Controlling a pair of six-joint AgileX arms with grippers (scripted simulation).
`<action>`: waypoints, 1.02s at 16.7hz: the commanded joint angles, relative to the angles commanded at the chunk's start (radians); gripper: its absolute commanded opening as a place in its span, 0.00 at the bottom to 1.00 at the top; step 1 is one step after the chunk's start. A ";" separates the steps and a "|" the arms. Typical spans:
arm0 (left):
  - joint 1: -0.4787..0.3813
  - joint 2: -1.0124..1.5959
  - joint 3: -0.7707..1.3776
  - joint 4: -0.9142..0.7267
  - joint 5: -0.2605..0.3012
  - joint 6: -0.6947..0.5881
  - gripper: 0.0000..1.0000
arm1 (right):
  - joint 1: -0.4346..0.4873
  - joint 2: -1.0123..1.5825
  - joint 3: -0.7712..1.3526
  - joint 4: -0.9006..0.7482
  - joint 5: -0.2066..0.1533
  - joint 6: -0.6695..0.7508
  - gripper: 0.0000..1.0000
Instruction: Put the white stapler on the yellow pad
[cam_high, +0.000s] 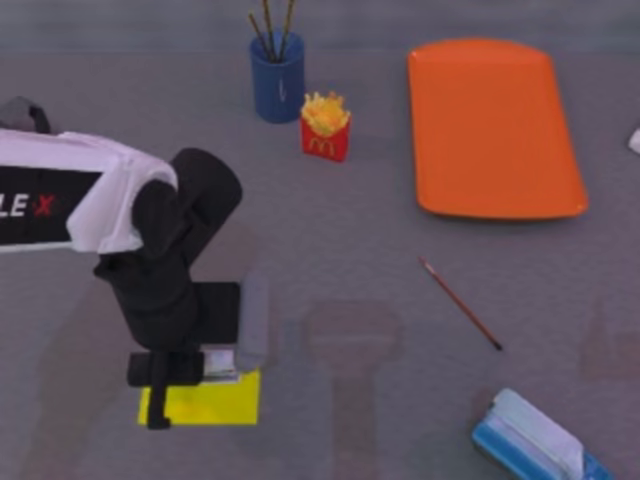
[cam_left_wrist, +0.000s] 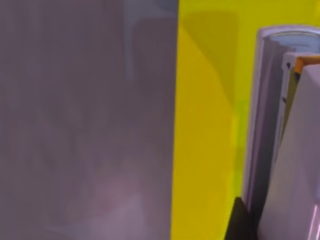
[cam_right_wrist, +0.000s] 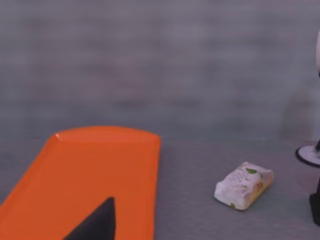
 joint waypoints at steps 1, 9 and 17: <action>0.000 0.000 0.000 0.000 0.000 0.000 0.00 | 0.000 0.000 0.000 0.000 0.000 0.000 1.00; 0.000 0.000 0.000 0.000 0.000 0.000 0.45 | 0.000 0.000 0.000 0.000 0.000 0.000 1.00; 0.000 0.000 0.000 0.000 0.000 0.000 1.00 | 0.000 0.000 0.000 0.000 0.000 0.000 1.00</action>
